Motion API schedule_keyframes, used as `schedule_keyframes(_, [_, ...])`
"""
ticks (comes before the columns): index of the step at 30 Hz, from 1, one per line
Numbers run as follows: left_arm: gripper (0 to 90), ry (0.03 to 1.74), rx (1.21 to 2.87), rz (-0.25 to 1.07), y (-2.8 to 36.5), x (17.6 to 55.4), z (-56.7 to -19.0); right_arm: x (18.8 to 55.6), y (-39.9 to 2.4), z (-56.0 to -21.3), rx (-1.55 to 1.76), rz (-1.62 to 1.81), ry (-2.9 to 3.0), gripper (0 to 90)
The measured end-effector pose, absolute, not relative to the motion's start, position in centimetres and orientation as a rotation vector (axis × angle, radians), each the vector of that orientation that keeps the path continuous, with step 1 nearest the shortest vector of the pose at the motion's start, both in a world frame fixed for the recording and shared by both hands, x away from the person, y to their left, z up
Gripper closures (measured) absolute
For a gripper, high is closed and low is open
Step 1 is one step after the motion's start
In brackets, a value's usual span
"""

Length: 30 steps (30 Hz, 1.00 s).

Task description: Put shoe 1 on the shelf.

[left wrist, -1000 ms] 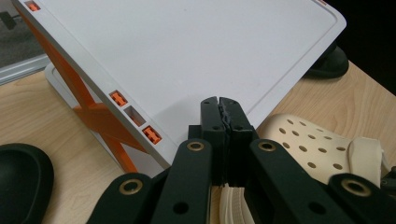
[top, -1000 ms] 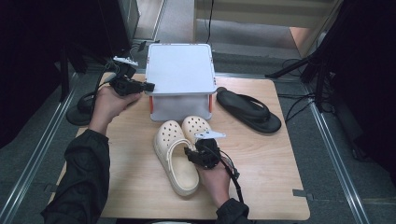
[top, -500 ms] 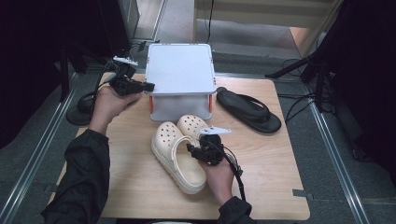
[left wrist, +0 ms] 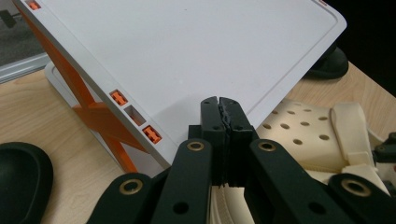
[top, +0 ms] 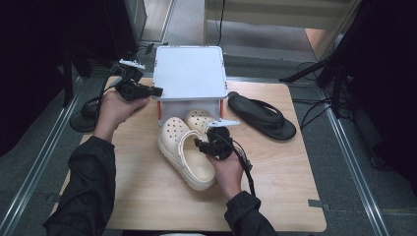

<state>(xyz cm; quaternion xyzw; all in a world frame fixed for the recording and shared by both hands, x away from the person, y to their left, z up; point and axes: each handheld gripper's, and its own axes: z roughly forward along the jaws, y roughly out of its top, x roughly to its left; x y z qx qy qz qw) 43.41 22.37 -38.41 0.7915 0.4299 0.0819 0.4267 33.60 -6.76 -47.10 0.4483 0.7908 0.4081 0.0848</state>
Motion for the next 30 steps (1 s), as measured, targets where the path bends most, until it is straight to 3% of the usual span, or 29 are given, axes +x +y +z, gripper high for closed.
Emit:
schedule_keyframes(18, [89.8,1.071,1.98,0.21,22.4,43.4,-38.4,40.0,-4.0,-46.7,1.374,1.156,2.282,65.3])
schedule_keyframes(30, [89.9,1.072,1.983,0.216,22.3,43.3,-38.4,41.9,-3.0,-47.3,1.406,1.098,2.22,65.2])
